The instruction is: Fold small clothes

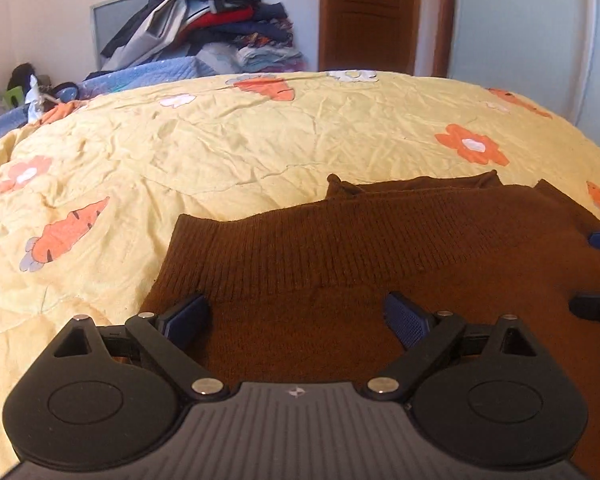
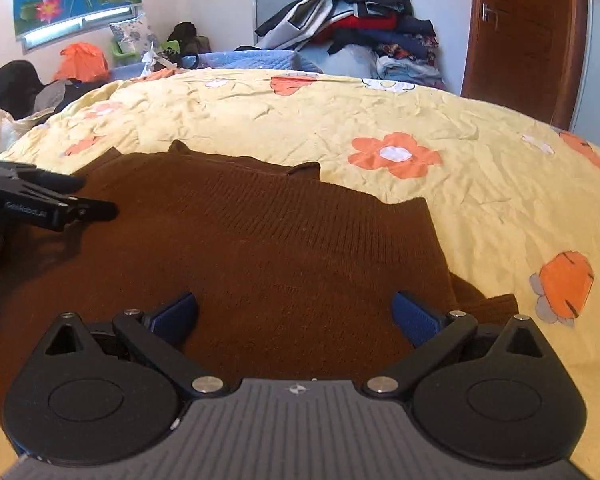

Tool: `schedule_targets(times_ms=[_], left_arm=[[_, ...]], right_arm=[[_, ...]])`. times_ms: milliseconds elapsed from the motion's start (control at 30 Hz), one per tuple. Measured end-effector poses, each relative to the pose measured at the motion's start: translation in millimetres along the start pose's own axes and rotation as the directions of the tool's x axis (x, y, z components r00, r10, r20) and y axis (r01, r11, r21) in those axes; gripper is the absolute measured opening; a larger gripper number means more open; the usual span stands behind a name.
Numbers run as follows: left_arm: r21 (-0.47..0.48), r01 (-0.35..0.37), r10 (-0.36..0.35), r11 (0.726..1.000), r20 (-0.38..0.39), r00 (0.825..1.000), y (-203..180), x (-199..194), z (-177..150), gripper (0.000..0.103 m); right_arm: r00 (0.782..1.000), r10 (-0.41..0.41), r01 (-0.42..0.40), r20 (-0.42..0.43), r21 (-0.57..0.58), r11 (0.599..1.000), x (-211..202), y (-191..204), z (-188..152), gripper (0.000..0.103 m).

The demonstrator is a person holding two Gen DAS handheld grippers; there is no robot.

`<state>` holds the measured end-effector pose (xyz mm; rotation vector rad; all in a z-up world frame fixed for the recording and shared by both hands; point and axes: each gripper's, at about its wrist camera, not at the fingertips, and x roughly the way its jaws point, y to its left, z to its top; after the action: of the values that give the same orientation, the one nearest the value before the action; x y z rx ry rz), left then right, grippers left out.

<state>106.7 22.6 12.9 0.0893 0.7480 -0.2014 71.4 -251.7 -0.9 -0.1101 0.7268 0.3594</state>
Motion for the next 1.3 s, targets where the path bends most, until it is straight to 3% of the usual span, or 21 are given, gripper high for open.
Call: schedule_targets(times_ms=[67, 133, 167, 233, 267, 333, 400, 600, 633, 667, 733, 767, 833, 900, 967, 1067, 1133, 1200, 1233, 1300], left_arm=[[-0.010, 0.000, 0.000, 1.000, 0.011, 1.000, -6, -15, 6, 0.096], [0.001, 0.016, -0.016, 1.000, 0.070, 0.997, -10, -25, 11, 0.097], [-0.001, 0.009, -0.009, 1.000, 0.056, 0.998, -12, -19, 18, 0.097], [-0.039, 0.015, -0.016, 0.999, -0.025, 1.000, -7, 9, 30, 0.097], [-0.063, 0.002, -0.006, 0.998, -0.070, 0.998, -2, 27, 33, 0.098], [-0.060, -0.009, 0.008, 0.998, -0.027, 1.000, 7, 40, 33, 0.103], [-0.056, 0.003, -0.004, 0.998, -0.019, 1.000, 11, 43, 33, 0.103], [-0.067, -0.005, 0.006, 0.998, 0.007, 1.000, 12, 41, 29, 0.103], [-0.079, -0.016, 0.017, 0.997, 0.015, 1.000, 12, 38, 28, 0.103], [-0.111, -0.068, 0.072, 0.991, 0.029, 0.997, 13, 30, 27, 0.103], [-0.232, -0.182, 0.201, 0.956, 0.061, 0.978, 20, 2, 16, 0.103], [-0.314, -0.170, 0.208, 0.934, 0.092, 0.974, 27, -20, 5, 0.103], [-0.480, -0.045, 0.146, 0.876, 0.175, 0.974, 41, -67, -24, 0.103], [-0.629, 0.075, 0.100, 0.774, 0.238, 0.966, 51, -114, -66, 0.103], [-0.715, 0.125, 0.093, 0.688, 0.258, 0.962, 52, -147, -106, 0.103], [-0.788, 0.120, 0.105, 0.604, 0.227, 0.968, 46, -175, -152, 0.103], [-0.817, 0.131, 0.061, 0.562, 0.199, 0.978, 46, -175, -169, 0.103], [-0.816, 0.160, 0.044, 0.555, 0.221, 0.974, 46, -176, -171, 0.103], [-0.828, 0.178, 0.015, 0.531, 0.219, 0.976, 48, -172, -170, 0.103], [-0.857, 0.234, -0.031, 0.459, 0.248, 0.968, 50, -164, -170, 0.103]], right_arm=[[1.000, 0.008, -0.007, -0.029, 0.022, 1.000, -3, -3, 16, 0.103], [0.999, 0.023, -0.027, 0.034, 0.119, 0.992, -21, -12, 28, 0.103], [0.996, 0.038, -0.049, 0.075, 0.160, 0.986, -32, -14, 32, 0.103], [0.997, 0.044, -0.057, 0.069, 0.194, 0.979, -16, -20, 48, 0.103], [0.999, 0.036, -0.042, 0.038, 0.198, 0.979, -1, -22, 54, 0.103], [0.998, -0.014, 0.027, -0.066, 0.193, 0.981, 34, -28, 56, 0.103], [0.996, -0.087, 0.089, -0.024, 0.079, 0.993, 43, -23, 44, 0.103], [0.996, -0.092, 0.092, -0.007, 0.092, 0.991, 44, -24, 40, 0.103], [0.996, -0.091, 0.091, -0.004, 0.095, 0.991, 43, -24, 40, 0.103], [0.996, -0.088, 0.088, 0.002, 0.100, 0.991, 41, -23, 38, 0.103], [0.996, -0.090, 0.089, 0.008, 0.106, 0.990, 39, -24, 38, 0.103], [0.995, -0.096, 0.095, 0.011, 0.103, 0.990, 38, -23, 36, 0.103], [0.994, -0.105, 0.103, 0.015, 0.102, 0.989, 38, -22, 38, 0.103], [0.994, -0.104, 0.102, 0.015, 0.103, 0.989, 38, -22, 38, 0.103], [0.995, -0.102, 0.099, 0.017, 0.106, 0.989, 37, -22, 37, 0.103], [0.994, -0.105, 0.103, 0.017, 0.103, 0.989, 36, -21, 37, 0.103], [0.993, -0.118, 0.115, 0.018, 0.100, 0.988, 32, -20, 38, 0.103], [0.984, -0.172, 0.166, 0.039, 0.116, 0.979, 17, -15, 40, 0.103], [0.979, -0.186, 0.172, 0.082, 0.150, 0.974, 2, -12, 39, 0.103], [0.978, -0.114, 0.072, 0.176, 0.229, 0.971, -31, -7, 34, 0.103]])
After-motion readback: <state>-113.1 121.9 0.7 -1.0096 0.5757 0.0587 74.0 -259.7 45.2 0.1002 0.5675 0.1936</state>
